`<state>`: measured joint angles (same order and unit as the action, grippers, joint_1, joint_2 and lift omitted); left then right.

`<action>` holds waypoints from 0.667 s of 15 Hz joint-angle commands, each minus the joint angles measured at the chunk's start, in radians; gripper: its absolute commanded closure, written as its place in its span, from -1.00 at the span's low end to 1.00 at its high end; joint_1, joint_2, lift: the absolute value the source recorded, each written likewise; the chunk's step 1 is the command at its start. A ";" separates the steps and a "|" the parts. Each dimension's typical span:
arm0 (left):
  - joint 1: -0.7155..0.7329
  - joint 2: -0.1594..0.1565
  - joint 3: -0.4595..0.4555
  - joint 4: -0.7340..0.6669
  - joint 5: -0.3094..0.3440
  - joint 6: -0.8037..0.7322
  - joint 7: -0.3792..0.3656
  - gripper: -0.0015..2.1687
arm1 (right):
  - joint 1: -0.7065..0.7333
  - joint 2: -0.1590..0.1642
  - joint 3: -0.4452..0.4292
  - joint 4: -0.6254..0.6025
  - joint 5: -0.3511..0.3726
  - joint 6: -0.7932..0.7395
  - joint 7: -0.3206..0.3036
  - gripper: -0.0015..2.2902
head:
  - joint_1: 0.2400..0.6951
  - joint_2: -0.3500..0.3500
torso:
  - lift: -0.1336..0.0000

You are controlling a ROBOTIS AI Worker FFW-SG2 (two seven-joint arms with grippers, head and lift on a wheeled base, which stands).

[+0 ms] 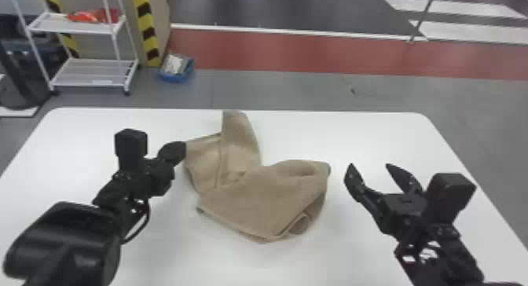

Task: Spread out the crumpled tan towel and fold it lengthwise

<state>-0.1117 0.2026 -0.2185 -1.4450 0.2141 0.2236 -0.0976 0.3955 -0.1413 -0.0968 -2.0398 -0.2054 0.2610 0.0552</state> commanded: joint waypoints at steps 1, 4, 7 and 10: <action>0.053 0.011 0.028 -0.164 0.059 0.024 0.010 0.64 | -0.015 0.000 -0.003 0.018 0.004 0.005 0.002 -0.81 | 1.00 -0.33 | -0.86; 0.110 0.047 0.056 -0.328 0.094 0.043 0.049 0.64 | -0.086 0.000 -0.011 0.095 -0.052 0.027 0.089 -0.81 | 1.00 -0.31 | -0.86; 0.153 0.070 0.082 -0.414 0.110 0.073 0.052 0.64 | -0.178 -0.001 -0.029 0.194 -0.100 0.039 0.129 -0.81 | 1.00 -0.26 | -0.86; 0.162 0.072 0.084 -0.417 0.105 0.076 0.053 0.64 | -0.202 0.000 -0.012 0.197 -0.118 0.097 0.176 -0.75 | 1.00 -0.26 | -0.86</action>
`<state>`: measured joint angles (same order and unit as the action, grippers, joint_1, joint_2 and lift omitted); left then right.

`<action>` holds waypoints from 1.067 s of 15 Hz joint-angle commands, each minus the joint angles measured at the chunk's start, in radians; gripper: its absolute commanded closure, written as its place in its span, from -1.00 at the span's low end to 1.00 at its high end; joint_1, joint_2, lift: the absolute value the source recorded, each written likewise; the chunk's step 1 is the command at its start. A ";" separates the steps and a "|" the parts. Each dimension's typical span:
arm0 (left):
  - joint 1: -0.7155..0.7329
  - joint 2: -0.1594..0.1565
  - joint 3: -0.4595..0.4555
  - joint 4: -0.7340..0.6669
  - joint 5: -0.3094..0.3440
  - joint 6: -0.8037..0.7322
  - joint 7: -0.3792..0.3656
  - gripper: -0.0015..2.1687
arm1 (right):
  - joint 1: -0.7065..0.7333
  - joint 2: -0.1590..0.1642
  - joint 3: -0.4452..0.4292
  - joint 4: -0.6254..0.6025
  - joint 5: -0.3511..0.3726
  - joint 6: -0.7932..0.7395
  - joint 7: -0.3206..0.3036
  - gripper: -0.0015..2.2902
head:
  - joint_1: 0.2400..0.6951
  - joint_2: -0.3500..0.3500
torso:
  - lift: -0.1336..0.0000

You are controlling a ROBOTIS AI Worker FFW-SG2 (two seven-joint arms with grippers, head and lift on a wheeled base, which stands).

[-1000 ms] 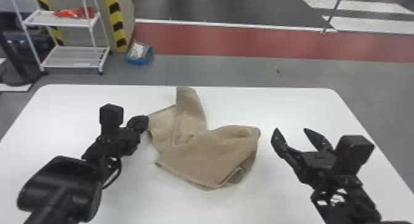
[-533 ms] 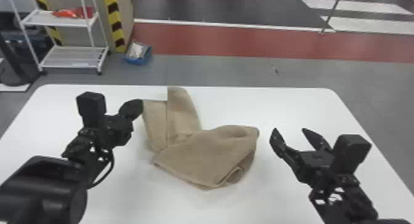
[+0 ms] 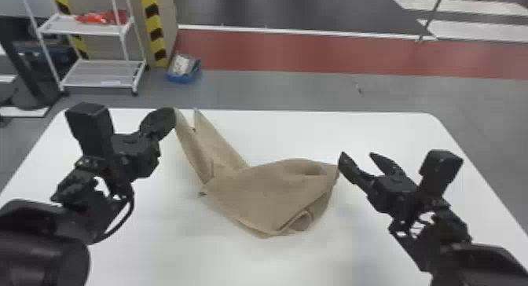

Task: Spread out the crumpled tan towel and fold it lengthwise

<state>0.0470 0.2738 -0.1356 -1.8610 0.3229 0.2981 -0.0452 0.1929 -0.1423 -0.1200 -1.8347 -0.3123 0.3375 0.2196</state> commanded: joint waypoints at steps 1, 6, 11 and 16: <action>0.005 0.001 -0.001 -0.001 -0.012 0.002 0.004 0.64 | 0.016 0.001 0.029 -0.041 -0.011 0.027 0.023 -0.75 | 1.00 -0.23 | -0.86; -0.001 -0.008 -0.013 0.006 -0.035 0.002 0.004 0.64 | 0.069 0.003 0.163 -0.218 0.041 0.137 0.018 -0.75 | 1.00 -0.04 | -0.86; 0.001 -0.007 -0.012 0.008 -0.036 0.002 0.004 0.64 | 0.059 0.004 0.418 -0.242 0.249 0.196 -0.002 -0.75 | 1.00 0.26 | -0.86; 0.004 -0.005 -0.012 0.022 -0.045 0.002 0.004 0.64 | 0.039 0.004 0.550 -0.216 0.400 0.245 -0.039 -0.75 | 1.00 0.53 | -0.86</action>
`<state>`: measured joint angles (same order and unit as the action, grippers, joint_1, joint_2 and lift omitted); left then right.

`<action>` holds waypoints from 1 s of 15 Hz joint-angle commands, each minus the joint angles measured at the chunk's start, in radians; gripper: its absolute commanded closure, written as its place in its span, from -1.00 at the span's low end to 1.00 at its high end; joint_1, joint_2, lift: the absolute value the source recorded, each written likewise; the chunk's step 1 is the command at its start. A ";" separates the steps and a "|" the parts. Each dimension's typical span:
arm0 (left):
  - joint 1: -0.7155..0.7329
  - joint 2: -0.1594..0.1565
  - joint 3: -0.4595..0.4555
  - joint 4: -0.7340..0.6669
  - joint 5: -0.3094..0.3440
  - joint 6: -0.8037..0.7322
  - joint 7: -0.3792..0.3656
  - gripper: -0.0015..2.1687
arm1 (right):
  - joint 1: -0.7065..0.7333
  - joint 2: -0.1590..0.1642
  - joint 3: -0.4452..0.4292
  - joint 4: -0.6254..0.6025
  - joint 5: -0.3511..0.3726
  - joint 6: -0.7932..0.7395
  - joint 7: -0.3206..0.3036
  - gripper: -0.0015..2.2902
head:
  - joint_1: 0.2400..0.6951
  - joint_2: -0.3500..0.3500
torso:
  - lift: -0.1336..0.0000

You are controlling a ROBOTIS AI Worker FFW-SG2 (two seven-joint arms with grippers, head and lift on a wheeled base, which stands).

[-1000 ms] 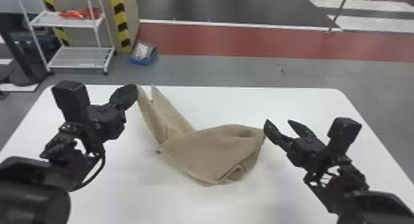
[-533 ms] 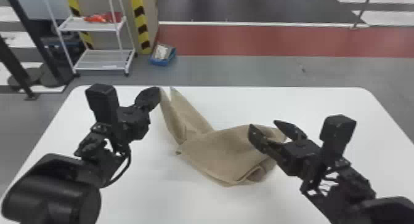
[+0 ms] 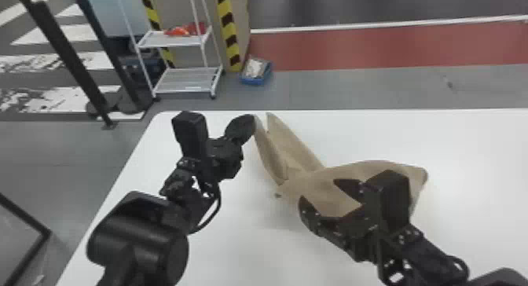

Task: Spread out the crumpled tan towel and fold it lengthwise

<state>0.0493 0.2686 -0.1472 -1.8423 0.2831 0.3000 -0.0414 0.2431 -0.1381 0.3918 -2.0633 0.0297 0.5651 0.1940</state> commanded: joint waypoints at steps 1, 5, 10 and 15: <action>0.000 -0.002 0.000 0.003 -0.007 0.000 0.000 0.64 | -0.024 0.002 0.048 0.035 0.064 0.017 -0.016 -0.75 | 1.00 0.54 | -0.86; 0.001 -0.002 -0.002 0.006 -0.008 0.000 0.000 0.64 | -0.079 0.012 0.099 0.123 0.088 0.020 -0.030 -0.75 | 1.00 0.58 | -0.86; 0.001 -0.003 0.001 0.014 -0.007 -0.009 -0.002 0.64 | -0.153 0.046 0.213 0.195 0.188 0.075 -0.093 -0.64 | 1.00 0.68 | -0.86; 0.003 0.004 0.008 0.014 -0.004 -0.012 -0.003 0.64 | -0.179 0.049 0.239 0.206 0.237 0.195 -0.194 -0.27 | 1.00 0.71 | -0.86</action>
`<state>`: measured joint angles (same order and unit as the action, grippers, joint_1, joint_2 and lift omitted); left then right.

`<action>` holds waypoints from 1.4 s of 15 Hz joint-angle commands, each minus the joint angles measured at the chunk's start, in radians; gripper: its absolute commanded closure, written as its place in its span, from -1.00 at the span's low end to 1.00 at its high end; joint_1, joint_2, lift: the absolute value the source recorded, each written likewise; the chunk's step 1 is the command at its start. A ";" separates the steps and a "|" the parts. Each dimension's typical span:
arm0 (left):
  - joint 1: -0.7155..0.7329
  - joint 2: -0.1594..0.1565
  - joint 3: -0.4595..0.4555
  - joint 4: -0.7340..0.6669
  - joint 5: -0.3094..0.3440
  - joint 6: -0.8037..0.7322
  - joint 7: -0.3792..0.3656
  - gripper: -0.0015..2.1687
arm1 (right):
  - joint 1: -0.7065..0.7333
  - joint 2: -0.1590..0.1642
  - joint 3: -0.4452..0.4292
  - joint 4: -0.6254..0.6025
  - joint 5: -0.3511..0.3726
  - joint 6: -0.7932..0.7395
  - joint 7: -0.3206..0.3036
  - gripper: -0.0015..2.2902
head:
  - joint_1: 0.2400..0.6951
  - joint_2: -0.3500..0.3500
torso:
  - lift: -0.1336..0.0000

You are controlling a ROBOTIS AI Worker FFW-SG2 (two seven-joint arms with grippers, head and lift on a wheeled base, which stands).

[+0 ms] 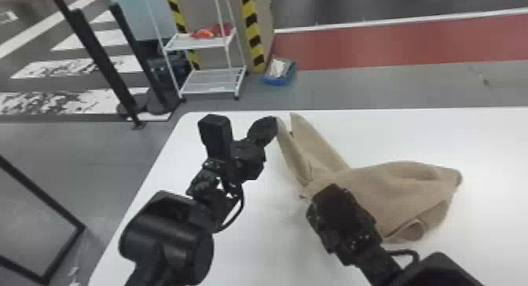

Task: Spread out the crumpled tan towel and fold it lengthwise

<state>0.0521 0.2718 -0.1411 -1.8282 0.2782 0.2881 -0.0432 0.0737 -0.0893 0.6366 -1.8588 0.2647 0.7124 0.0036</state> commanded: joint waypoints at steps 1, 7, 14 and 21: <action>0.000 0.001 0.002 0.000 0.001 0.000 -0.001 0.64 | -0.009 0.000 -0.014 0.001 -0.001 0.066 -0.017 -0.07 | 1.00 0.70 | -0.86; 0.002 0.003 0.003 -0.006 -0.001 -0.010 0.002 0.64 | 0.047 -0.021 -0.084 -0.097 -0.028 0.020 -0.054 0.32 | 1.00 0.58 | -0.86; 0.014 0.003 0.028 -0.039 -0.004 -0.016 0.057 0.64 | 0.120 -0.069 -0.321 -0.300 -0.144 0.011 -0.056 0.31 | 1.00 0.44 | -0.86; 0.032 0.004 0.049 -0.040 -0.013 -0.016 0.057 0.64 | 0.181 -0.086 -0.641 -0.266 -0.306 0.066 -0.047 0.30 | 1.00 0.01 | -0.86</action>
<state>0.0834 0.2760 -0.0909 -1.8685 0.2678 0.2724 0.0138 0.2469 -0.1766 0.0386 -2.1585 -0.0339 0.7328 -0.0467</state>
